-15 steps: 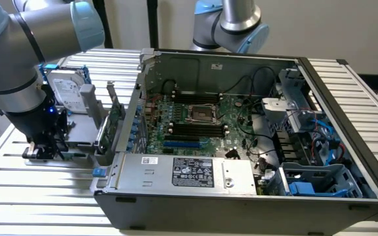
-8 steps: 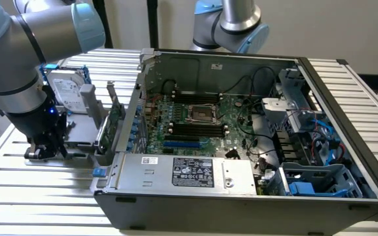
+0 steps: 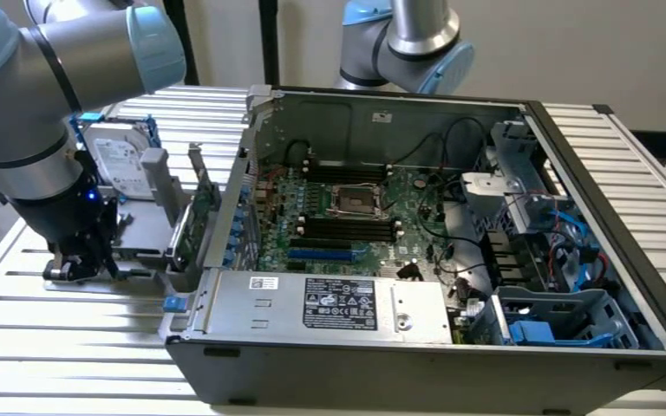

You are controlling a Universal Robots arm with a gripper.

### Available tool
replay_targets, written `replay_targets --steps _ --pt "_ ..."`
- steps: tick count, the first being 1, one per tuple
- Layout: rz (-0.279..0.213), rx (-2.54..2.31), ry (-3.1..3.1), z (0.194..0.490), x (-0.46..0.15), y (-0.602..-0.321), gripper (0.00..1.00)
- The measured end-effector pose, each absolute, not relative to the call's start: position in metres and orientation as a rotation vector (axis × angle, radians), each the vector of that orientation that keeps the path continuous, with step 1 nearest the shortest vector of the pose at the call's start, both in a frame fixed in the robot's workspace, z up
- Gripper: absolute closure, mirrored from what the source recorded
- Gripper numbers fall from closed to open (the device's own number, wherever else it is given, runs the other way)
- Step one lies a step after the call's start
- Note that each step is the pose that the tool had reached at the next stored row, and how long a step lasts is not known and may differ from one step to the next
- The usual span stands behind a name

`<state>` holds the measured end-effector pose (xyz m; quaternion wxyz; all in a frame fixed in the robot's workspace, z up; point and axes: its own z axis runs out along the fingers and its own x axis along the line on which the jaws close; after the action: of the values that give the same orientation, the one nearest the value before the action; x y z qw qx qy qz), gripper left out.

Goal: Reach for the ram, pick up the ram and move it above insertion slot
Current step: 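Pick up the ram and move it above insertion slot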

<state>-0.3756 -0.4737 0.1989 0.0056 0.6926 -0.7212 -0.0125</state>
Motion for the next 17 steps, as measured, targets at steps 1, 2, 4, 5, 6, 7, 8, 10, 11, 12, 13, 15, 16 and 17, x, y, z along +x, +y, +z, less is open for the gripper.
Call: replay_targets --steps 1,2,4,5,6,7,8,10,11,12,13,15,16,17 --pt "-0.039 2.168 -2.258 0.199 -0.376 -0.474 0.87" --pt "-0.039 2.168 -2.258 0.199 -0.376 -0.474 0.87" --pt "-0.039 2.168 -2.258 0.199 -0.376 -0.474 0.87" --pt "-0.039 2.168 -2.258 0.199 -0.376 -0.474 0.87" --pt "-0.039 2.168 -2.258 0.199 -0.376 -0.474 0.87" --pt "-0.039 2.169 -2.258 0.199 -0.376 -0.474 0.87" --pt "-0.039 2.169 -2.259 0.201 -0.376 -0.474 0.87" --pt "-0.039 2.168 -2.258 0.206 -0.376 -0.474 0.87" --pt "-0.039 2.168 -2.258 0.209 -0.376 -0.474 0.87" --pt "-0.039 2.168 -2.258 0.213 -0.376 -0.474 0.87" --pt "-0.039 2.168 -2.258 0.216 -0.376 -0.474 0.87" --pt "-0.039 2.168 -2.258 0.224 -0.376 -0.474 0.87" --pt "-0.039 2.168 -2.258 0.229 -0.376 -0.474 0.87" --pt "-0.039 2.168 -2.258 0.234 -0.376 -0.474 0.87"
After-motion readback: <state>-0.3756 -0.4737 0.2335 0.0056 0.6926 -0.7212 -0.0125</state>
